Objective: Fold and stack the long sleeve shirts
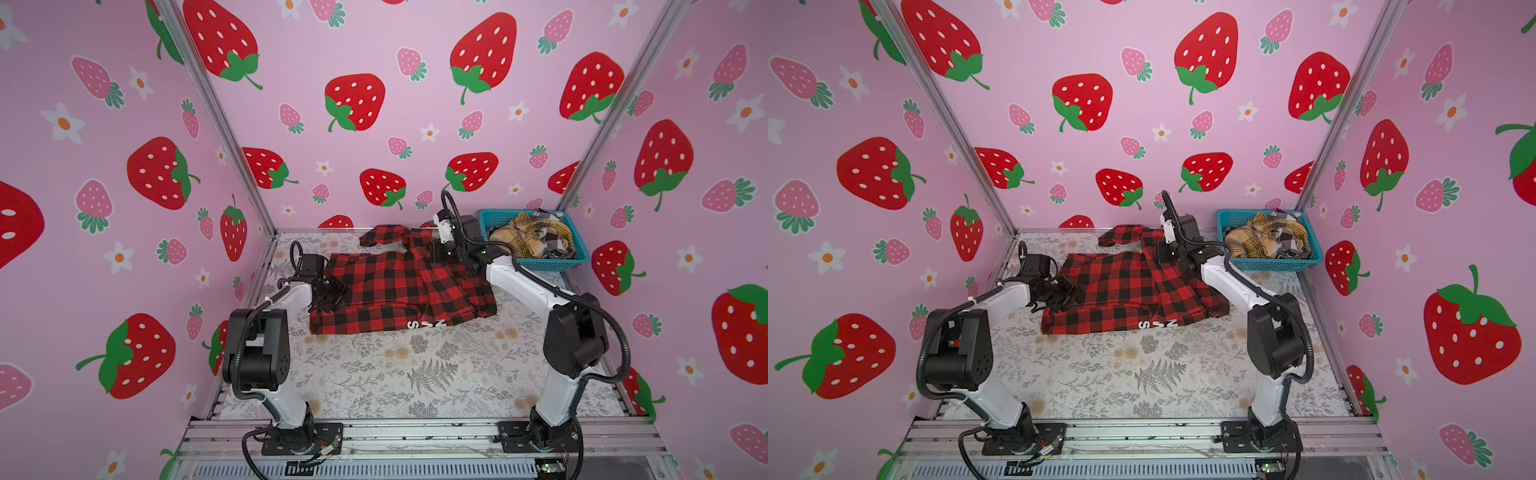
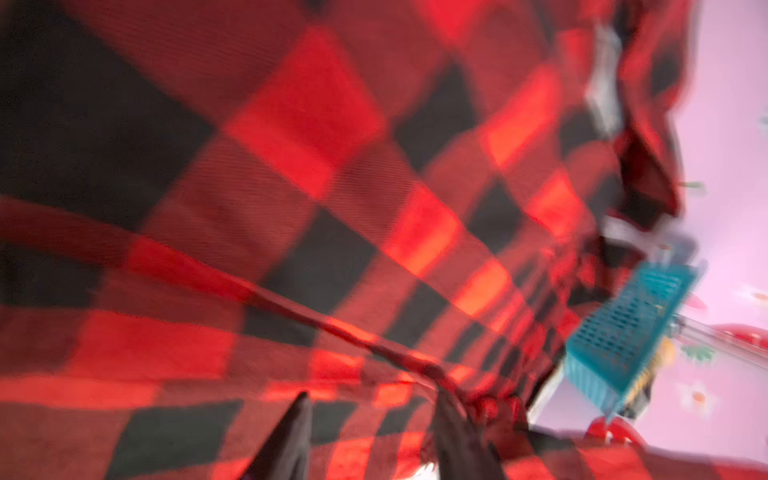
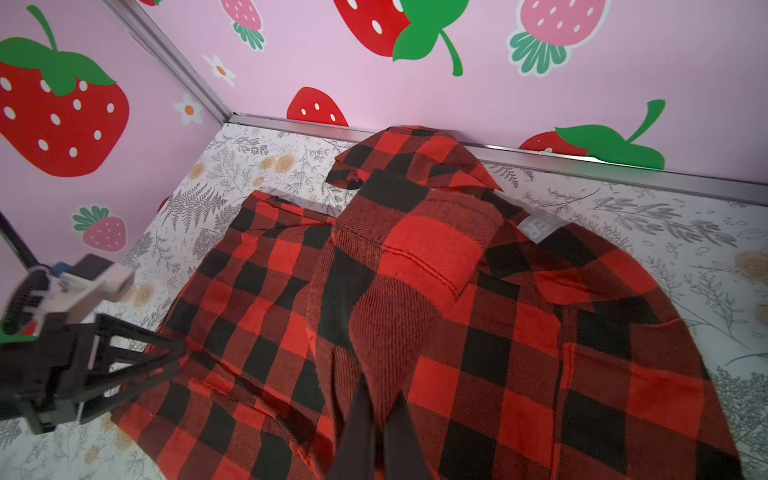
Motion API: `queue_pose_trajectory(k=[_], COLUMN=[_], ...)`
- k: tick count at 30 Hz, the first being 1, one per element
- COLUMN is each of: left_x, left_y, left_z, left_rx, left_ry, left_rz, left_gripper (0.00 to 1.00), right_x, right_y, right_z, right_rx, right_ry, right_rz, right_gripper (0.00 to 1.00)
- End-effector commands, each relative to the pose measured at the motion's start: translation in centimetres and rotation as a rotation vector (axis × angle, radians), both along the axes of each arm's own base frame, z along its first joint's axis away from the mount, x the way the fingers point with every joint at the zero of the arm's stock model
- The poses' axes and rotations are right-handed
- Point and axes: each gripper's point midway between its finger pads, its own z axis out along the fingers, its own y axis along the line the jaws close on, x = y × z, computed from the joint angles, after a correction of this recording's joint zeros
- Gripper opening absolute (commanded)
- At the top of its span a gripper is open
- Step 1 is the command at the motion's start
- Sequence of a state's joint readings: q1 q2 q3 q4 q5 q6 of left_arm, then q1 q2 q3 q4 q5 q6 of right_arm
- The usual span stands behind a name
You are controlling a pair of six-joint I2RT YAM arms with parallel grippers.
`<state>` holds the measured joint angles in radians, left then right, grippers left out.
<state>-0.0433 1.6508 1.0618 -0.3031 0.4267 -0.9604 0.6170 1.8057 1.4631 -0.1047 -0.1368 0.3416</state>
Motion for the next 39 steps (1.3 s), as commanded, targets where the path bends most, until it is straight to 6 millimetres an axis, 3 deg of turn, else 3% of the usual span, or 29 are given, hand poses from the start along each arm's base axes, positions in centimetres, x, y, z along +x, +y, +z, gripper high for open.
queue_pose_trajectory(k=[1, 3, 6, 9, 15, 18, 23, 27, 32, 37, 39], left_x=[0.5, -0.1, -1.0, -1.7, -2.8, -3.4, -4.5, -5.3, -5.8, -6.7, -7.0], left_y=[-3.2, -4.6, -7.0, -8.4, -10.5, -11.1, -10.5, -10.2, -10.8, -10.3, -10.4], left_z=[9.2, 11.8, 13.5, 13.5, 11.3, 10.5, 10.3, 8.8, 7.7, 7.7, 7.1], left_rx=[-0.085, -0.115, -0.182, -0.243, -0.296, -0.293, -0.189, -0.139, -0.157, -0.07, -0.06], left_ry=[-0.212, -0.245, -0.225, -0.189, -0.101, -0.054, 0.012, 0.078, 0.128, 0.147, 0.171], left_rz=[-0.013, -0.006, -0.021, -0.009, -0.019, -0.026, -0.049, -0.063, -0.096, -0.18, -0.21], left_gripper=[0.62, 0.69, 0.73, 0.75, 0.81, 0.81, 0.81, 0.79, 0.71, 0.71, 0.63], right_x=[-3.2, -5.4, -8.2, -10.8, -14.6, -15.4, -16.6, -17.6, -18.1, -18.2, -18.1], right_y=[2.6, 3.5, 4.3, 5.2, 6.8, 6.9, 7.3, 7.8, 7.9, 7.4, 7.3], right_z=[2.8, 1.8, 1.1, 0.7, -1.4, -2.6, -3.9, -4.2, -5.4, -5.7, -6.0], right_rx=[0.003, -0.073, -0.159, -0.177, -0.239, -0.315, -0.428, -0.488, -0.552, -0.588, -0.598], right_ry=[-0.198, -0.268, -0.371, -0.425, -0.454, -0.492, -0.564, -0.632, -0.661, -0.698, -0.699], right_rz=[0.023, 0.045, 0.059, 0.114, 0.237, 0.242, 0.262, 0.283, 0.308, 0.299, 0.293], right_gripper=[0.0, 0.0, 0.0, 0.0, 0.0, 0.0, 0.0, 0.0, 0.0, 0.0, 0.0])
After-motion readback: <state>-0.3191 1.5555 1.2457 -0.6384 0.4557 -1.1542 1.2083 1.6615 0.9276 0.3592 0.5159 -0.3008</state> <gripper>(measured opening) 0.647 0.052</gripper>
